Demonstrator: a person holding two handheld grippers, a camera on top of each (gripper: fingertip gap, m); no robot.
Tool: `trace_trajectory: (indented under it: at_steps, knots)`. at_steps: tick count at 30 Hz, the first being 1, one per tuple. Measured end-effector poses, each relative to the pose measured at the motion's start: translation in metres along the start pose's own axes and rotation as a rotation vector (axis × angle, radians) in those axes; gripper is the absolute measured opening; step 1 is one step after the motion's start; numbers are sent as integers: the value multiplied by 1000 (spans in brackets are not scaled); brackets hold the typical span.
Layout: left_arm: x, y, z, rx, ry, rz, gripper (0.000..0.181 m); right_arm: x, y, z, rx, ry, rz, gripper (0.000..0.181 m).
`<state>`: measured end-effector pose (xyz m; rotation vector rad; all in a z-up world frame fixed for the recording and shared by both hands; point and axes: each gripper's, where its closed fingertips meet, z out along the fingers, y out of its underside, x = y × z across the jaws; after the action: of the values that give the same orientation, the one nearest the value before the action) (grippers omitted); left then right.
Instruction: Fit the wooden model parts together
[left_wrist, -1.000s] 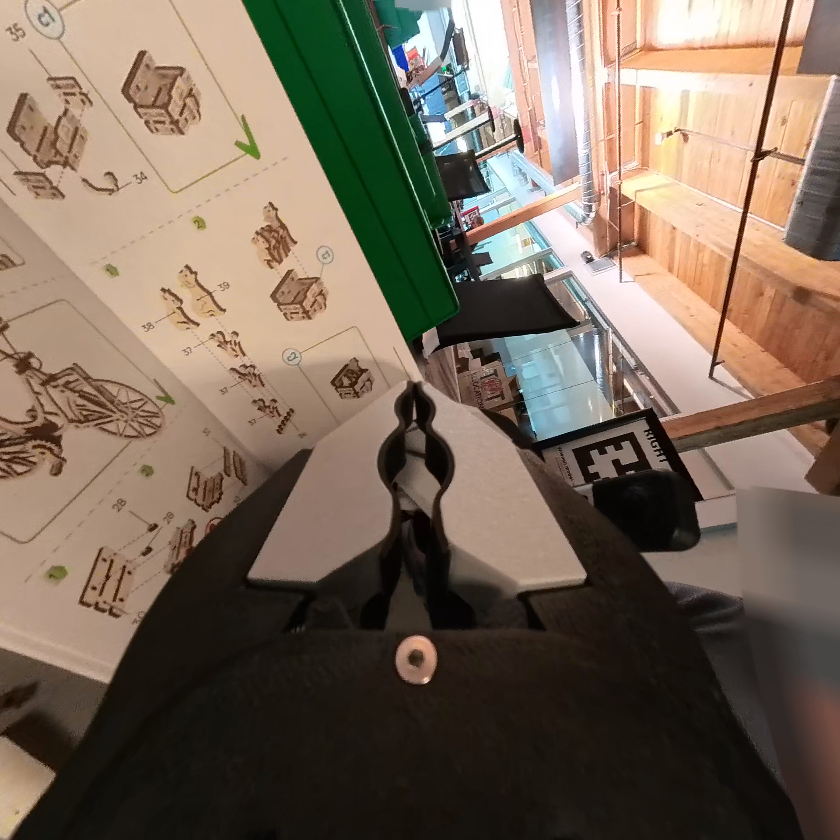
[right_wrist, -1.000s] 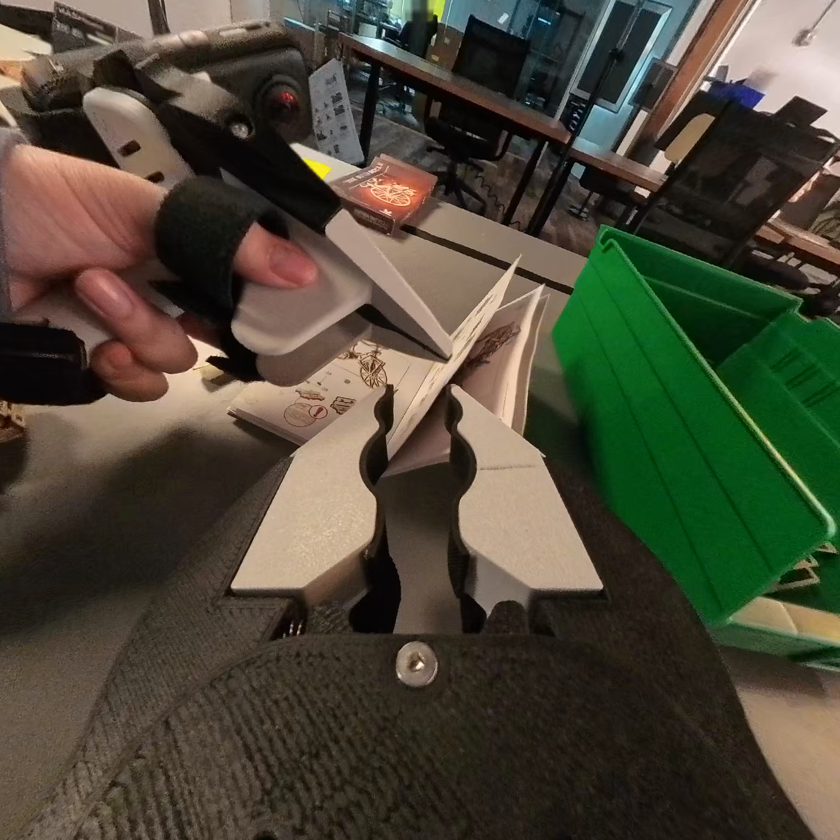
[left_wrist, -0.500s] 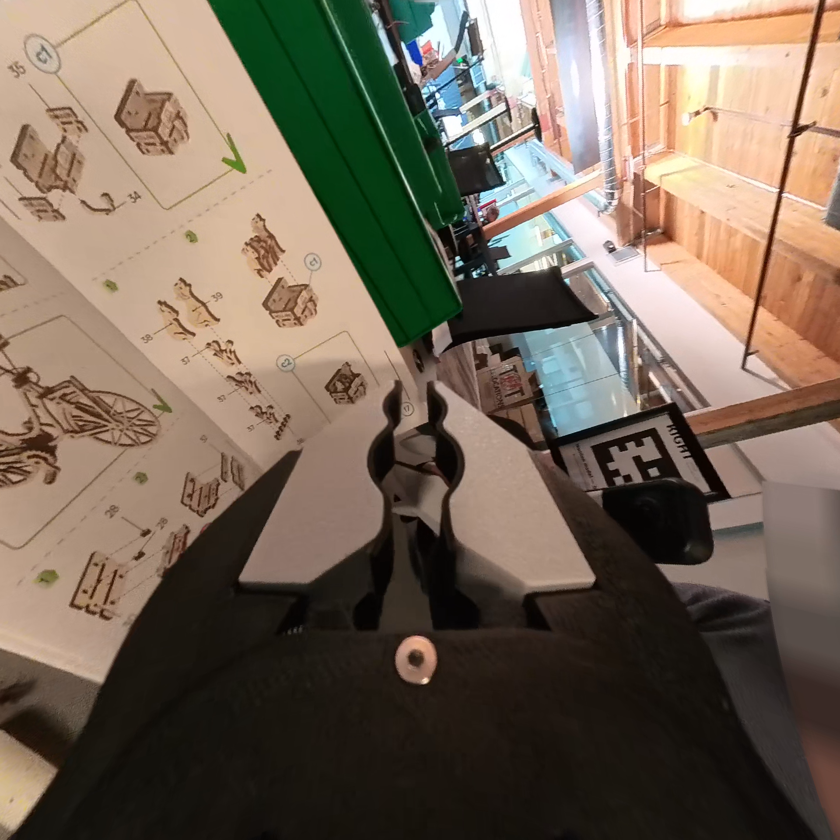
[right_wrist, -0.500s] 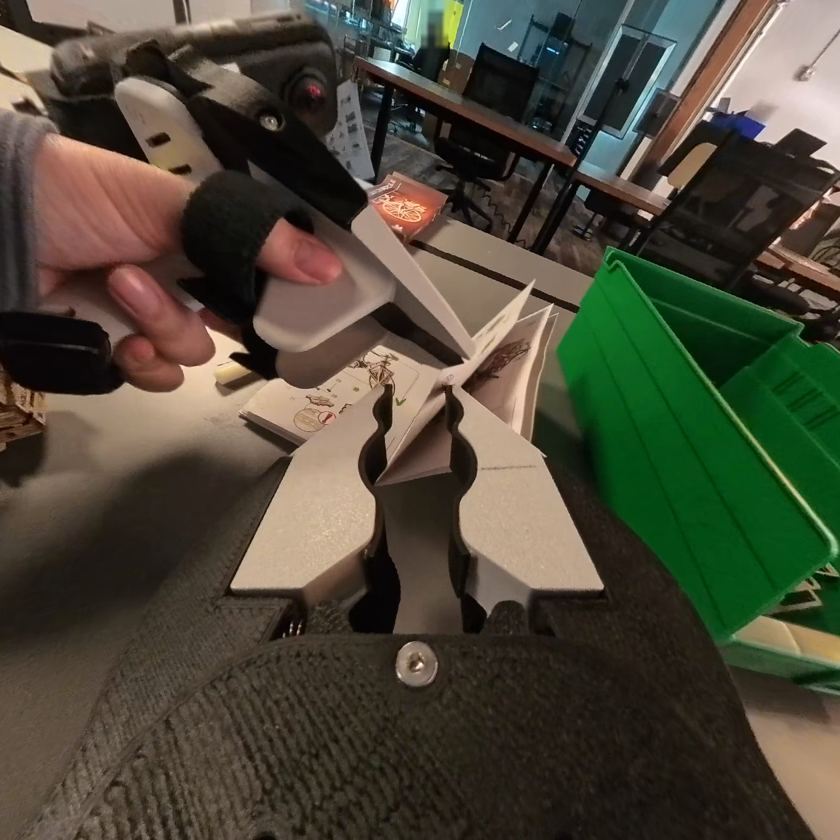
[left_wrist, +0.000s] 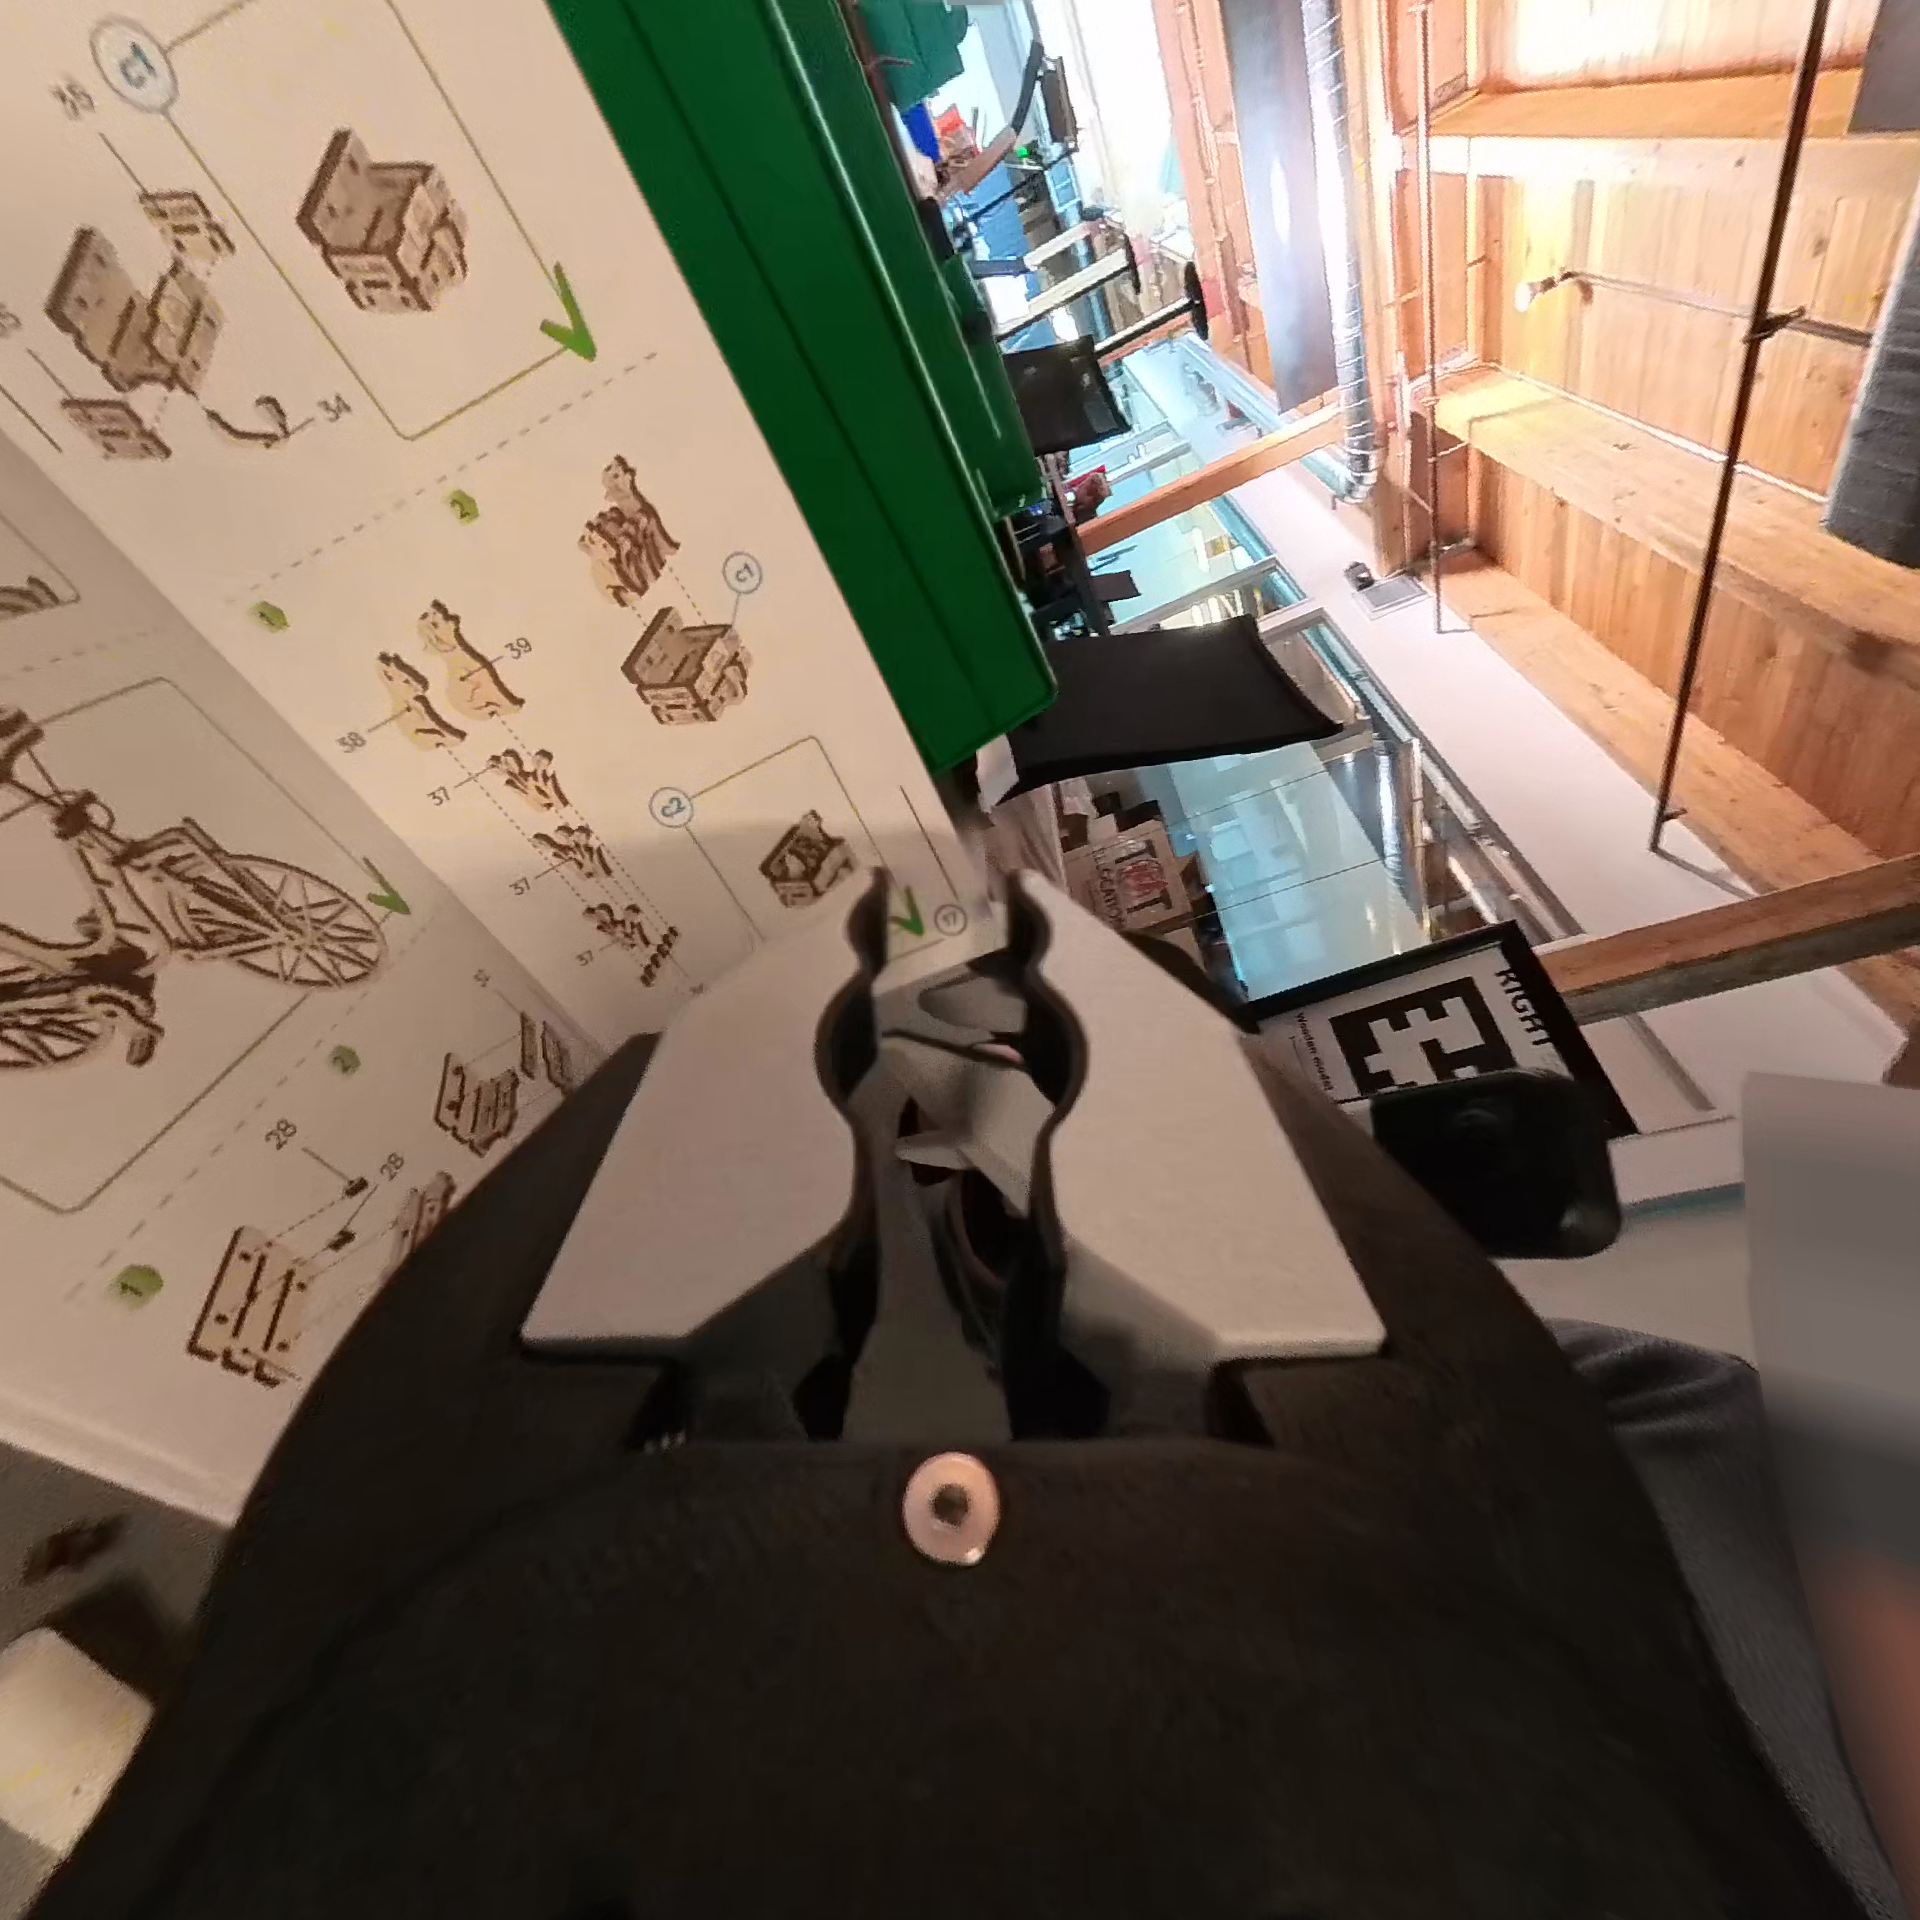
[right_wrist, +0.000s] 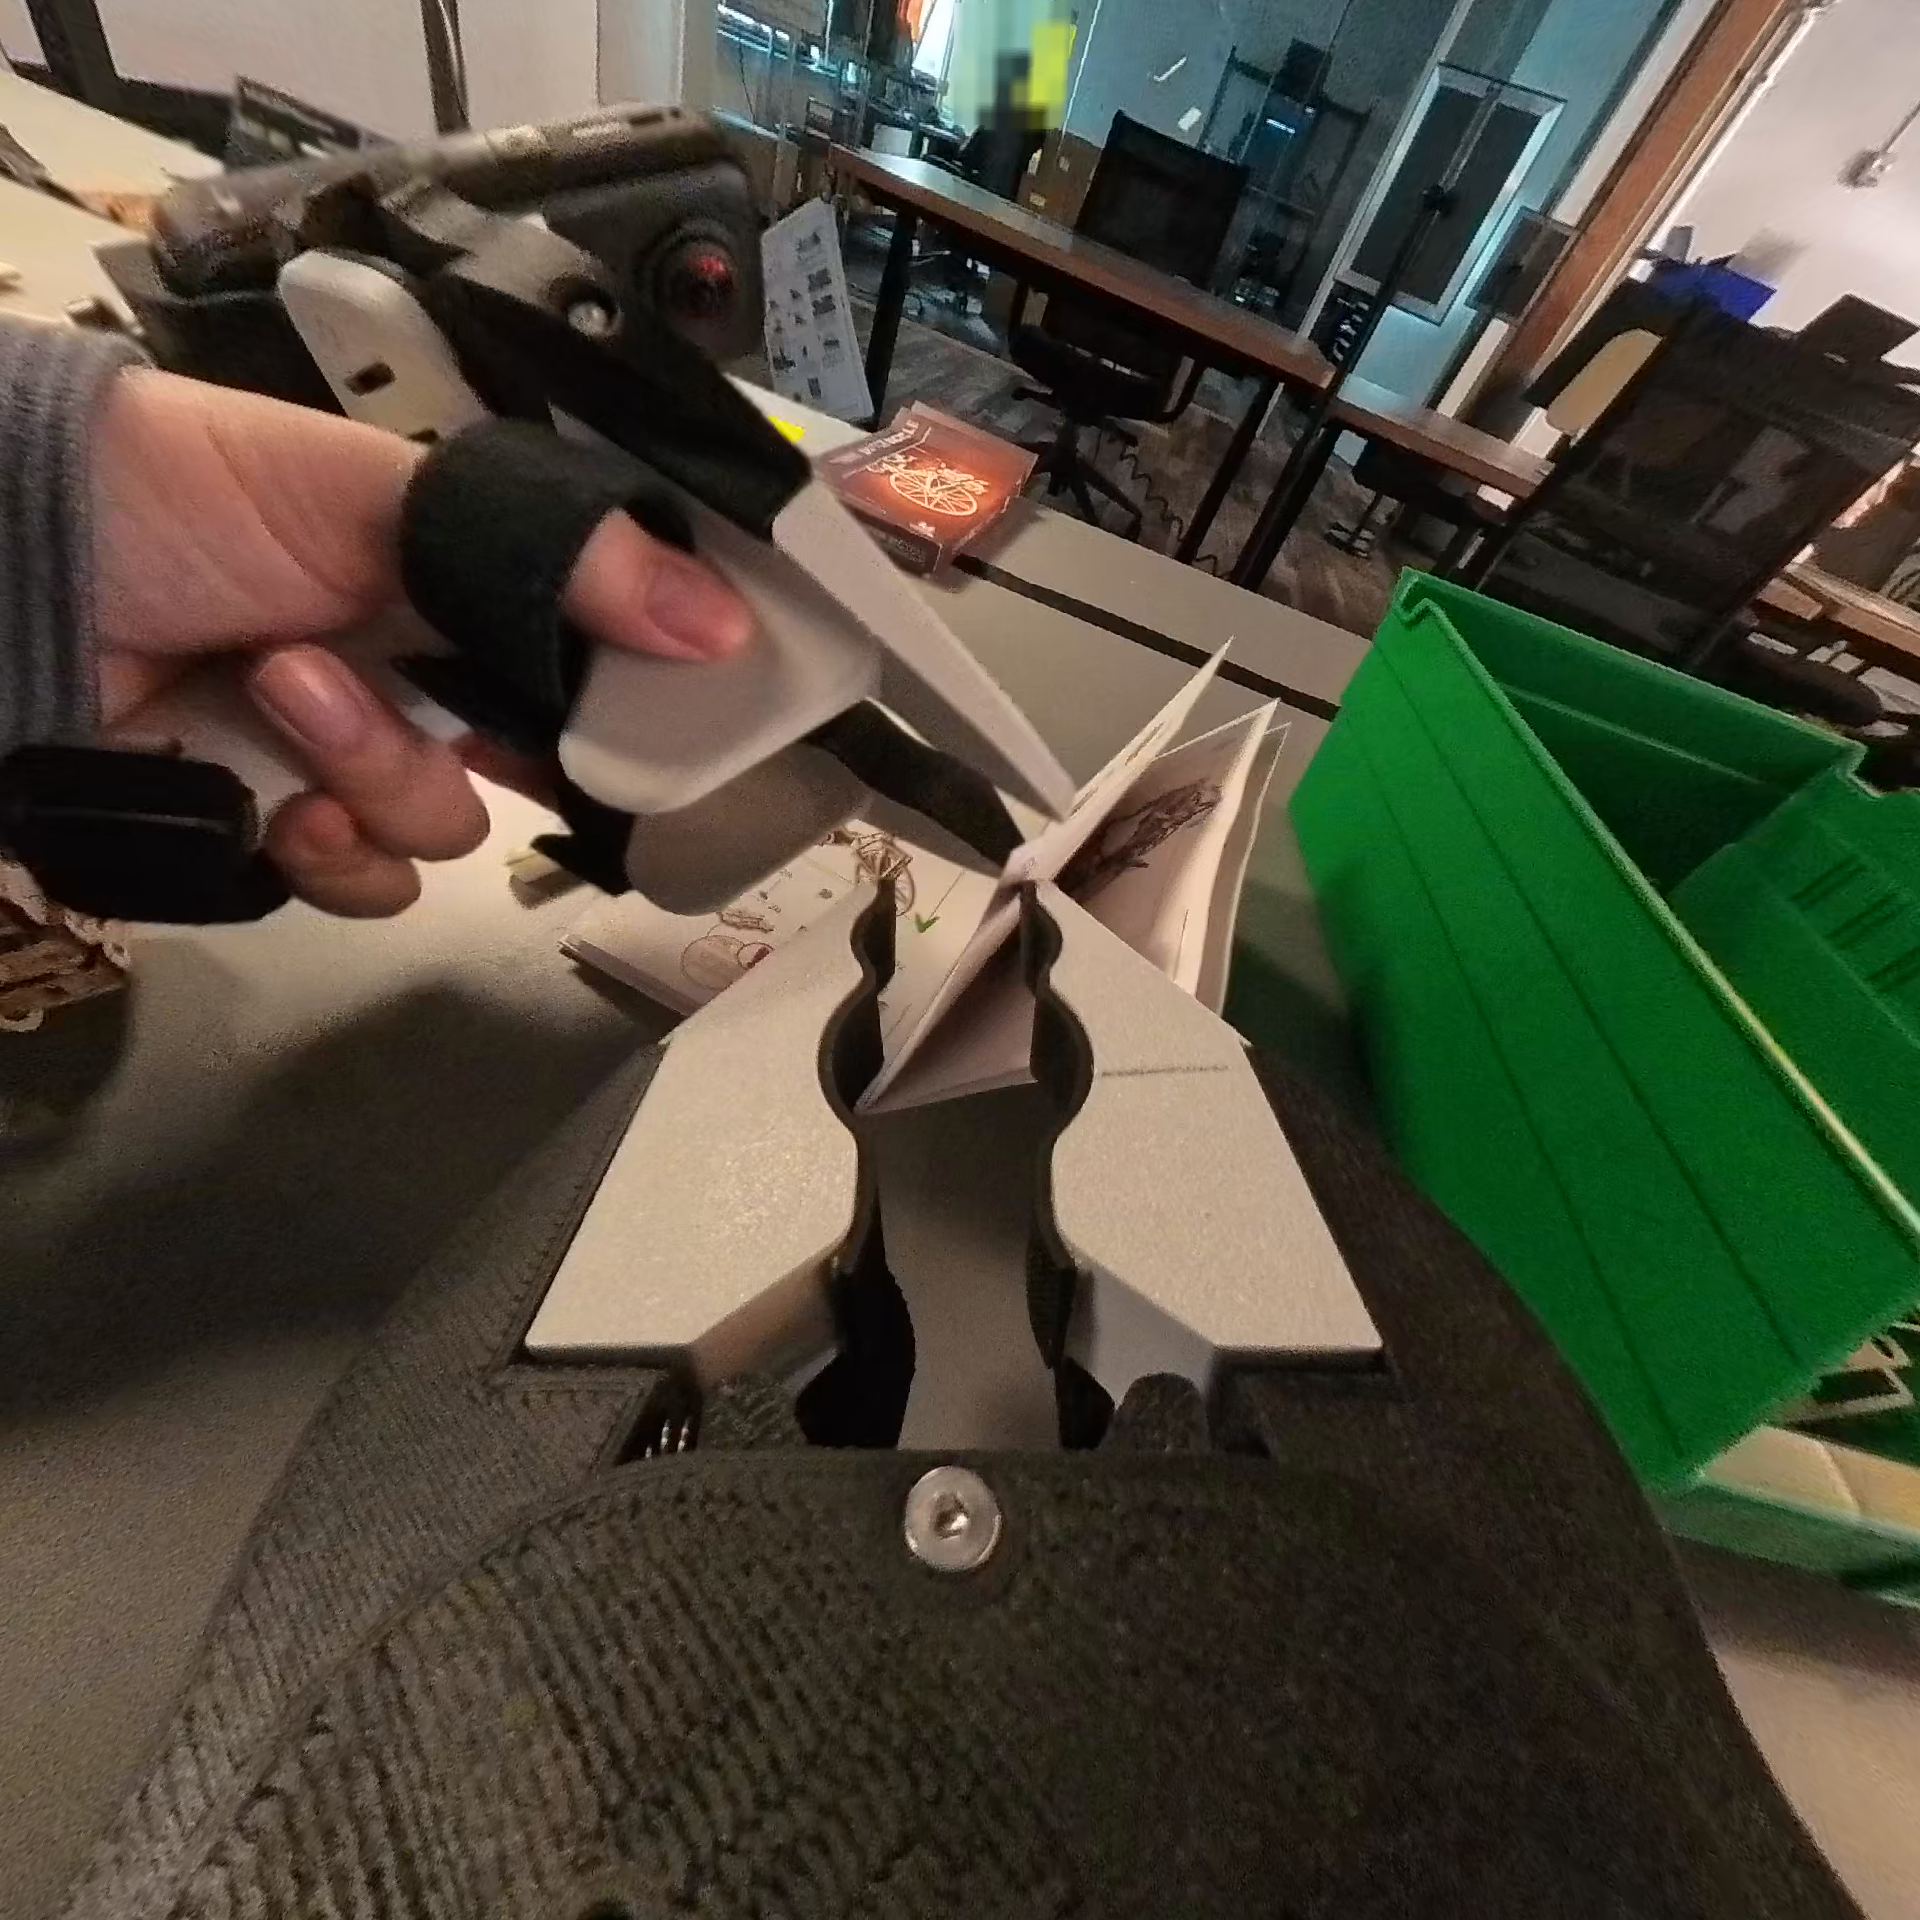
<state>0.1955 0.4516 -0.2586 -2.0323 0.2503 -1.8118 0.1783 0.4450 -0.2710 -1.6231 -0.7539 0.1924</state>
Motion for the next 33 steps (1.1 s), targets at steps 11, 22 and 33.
trace_trajectory:
  at_steps: [11,22,33]
  knots:
    - [-3,-3,0,7,-46,16,11,-5,-1,1,3,-14,-29,22]
    - [5,6,-1,-27,67,-34,0,5,0,-2,13,7,43,23]
    - [12,21,-1,-127,147,-41,0,-16,-6,-5,50,-182,83,54]
